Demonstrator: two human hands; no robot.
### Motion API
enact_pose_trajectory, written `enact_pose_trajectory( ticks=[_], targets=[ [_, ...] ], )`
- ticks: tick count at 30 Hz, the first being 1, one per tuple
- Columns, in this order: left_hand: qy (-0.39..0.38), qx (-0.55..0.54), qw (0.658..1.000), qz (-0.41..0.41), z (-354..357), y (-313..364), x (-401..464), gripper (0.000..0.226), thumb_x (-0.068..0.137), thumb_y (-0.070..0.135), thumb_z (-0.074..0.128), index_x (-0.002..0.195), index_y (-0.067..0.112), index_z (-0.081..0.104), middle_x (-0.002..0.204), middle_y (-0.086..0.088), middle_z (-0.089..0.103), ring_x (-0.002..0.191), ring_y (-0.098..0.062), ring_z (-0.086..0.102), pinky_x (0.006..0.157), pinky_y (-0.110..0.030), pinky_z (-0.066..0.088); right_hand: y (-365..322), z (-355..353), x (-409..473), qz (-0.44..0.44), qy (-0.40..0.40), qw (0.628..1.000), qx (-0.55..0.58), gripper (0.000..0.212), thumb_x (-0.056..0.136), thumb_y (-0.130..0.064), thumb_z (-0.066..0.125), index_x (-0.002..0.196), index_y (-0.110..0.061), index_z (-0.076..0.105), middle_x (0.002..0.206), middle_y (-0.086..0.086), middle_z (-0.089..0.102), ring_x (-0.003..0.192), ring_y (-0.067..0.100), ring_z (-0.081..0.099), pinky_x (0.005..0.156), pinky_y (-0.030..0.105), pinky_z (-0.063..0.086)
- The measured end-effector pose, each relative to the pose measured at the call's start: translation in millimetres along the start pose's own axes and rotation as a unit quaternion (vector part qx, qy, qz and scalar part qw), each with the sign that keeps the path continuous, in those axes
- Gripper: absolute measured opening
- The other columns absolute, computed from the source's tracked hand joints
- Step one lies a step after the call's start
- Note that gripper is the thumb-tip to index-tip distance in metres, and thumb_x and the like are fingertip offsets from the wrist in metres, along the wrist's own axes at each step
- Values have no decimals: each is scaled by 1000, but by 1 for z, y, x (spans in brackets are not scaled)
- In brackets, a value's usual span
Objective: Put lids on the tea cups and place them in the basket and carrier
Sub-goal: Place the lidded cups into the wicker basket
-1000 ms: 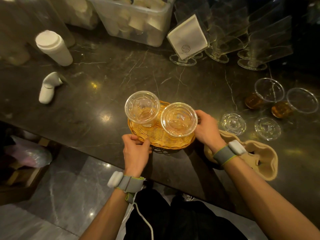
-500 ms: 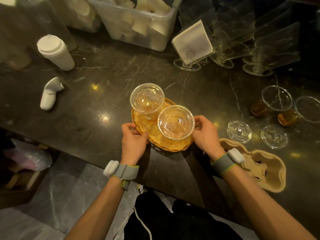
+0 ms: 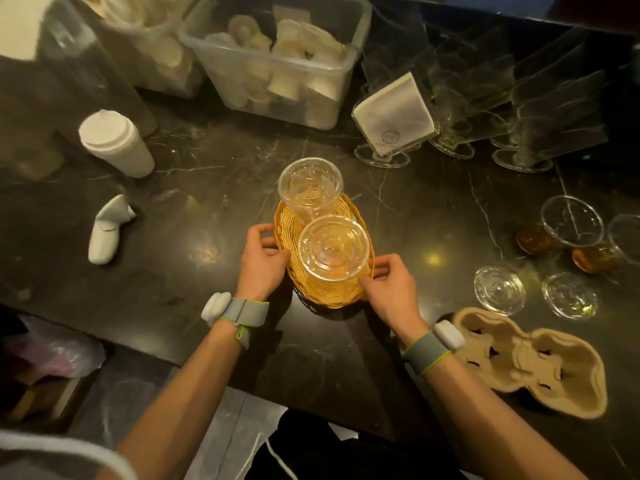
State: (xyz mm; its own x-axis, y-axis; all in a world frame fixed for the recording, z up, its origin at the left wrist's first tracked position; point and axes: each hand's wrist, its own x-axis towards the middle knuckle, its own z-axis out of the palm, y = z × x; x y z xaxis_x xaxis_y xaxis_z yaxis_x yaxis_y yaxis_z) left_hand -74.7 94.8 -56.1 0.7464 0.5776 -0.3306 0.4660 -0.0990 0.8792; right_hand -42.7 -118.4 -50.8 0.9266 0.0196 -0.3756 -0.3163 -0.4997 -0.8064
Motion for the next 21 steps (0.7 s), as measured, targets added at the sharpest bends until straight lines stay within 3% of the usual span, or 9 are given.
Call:
enact_pose_trajectory(
  ticks=[4,9,12,16,21],
  targets=[
    [-19,4,1000,18,-11,9,31,44,82,-2,62,114,27,53,91,2,68,77,-20,67,80,-45,58,-8,24,4,30,7,999,21,18,76,-14,69,87,-18,55,85,8,68,77,30,71,72,47,60],
    [-58,-1,997,43,-20,21,67,40,84,-2,67,114,24,61,90,-5,71,87,-22,68,74,-27,57,-18,47,3,53,15,997,48,21,79,-10,69,78,-17,49,78,13,69,62,25,73,56,38,61],
    [-82,15,995,49,-23,27,83,44,82,2,72,122,19,64,97,-9,71,88,-19,68,81,-33,56,-23,58,5,59,16,997,44,22,80,-13,68,76,-16,47,75,14,72,55,23,72,59,42,61],
    [-99,30,993,59,-24,34,96,46,81,6,75,124,18,65,94,-3,70,83,-9,65,82,-31,55,-29,68,7,61,25,997,45,23,80,-13,67,75,-16,45,72,16,71,51,20,71,57,40,58],
    [-98,36,992,66,-25,37,103,45,82,4,73,125,17,65,104,-11,71,86,-10,64,82,-29,55,-34,73,9,70,29,996,43,26,81,-13,68,75,-17,43,74,17,70,50,18,70,53,35,55]
  ],
)
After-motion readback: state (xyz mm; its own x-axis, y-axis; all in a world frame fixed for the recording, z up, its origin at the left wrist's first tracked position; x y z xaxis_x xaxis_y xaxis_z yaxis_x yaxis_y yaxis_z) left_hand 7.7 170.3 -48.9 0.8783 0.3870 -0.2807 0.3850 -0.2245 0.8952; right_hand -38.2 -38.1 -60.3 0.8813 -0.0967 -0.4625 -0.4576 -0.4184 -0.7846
